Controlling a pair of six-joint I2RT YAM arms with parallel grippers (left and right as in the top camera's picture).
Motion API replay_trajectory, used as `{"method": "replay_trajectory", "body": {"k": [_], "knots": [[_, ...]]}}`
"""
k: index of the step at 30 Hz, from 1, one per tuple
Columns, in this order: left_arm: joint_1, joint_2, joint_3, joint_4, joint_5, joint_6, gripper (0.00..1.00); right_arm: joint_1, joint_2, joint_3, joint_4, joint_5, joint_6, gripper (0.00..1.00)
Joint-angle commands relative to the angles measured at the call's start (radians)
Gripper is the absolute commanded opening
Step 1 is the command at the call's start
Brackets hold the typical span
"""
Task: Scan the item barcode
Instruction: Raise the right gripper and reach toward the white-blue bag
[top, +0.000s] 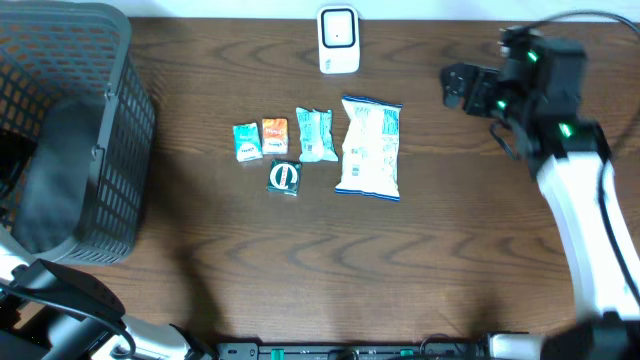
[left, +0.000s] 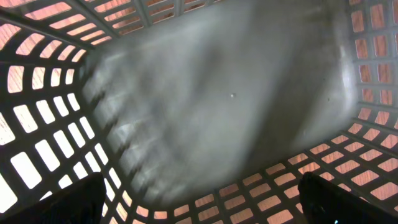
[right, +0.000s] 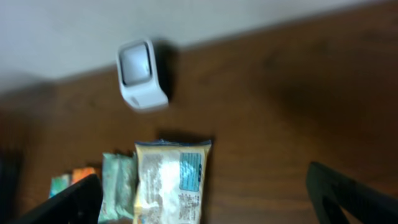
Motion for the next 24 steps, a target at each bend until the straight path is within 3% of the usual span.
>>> {"method": "replay_trajectory", "body": {"k": [1,8,17,24], "knots": [[0.003,0.006,-0.002,-0.005,-0.003,-0.005,0.98,-0.004,0.149,0.062,-0.042,-0.187,-0.03,0.99],[0.003,0.006,-0.002,-0.005,-0.004,-0.005,0.98,-0.002,0.38,0.062,-0.054,-0.248,0.263,0.99],[0.003,0.006,-0.002,-0.005,-0.004,-0.005,0.98,0.073,0.534,0.062,-0.065,-0.369,0.065,0.99],[0.003,0.006,-0.002,-0.005,-0.003,-0.005,0.98,0.145,0.558,0.062,-0.061,-0.133,0.056,0.99]]}}
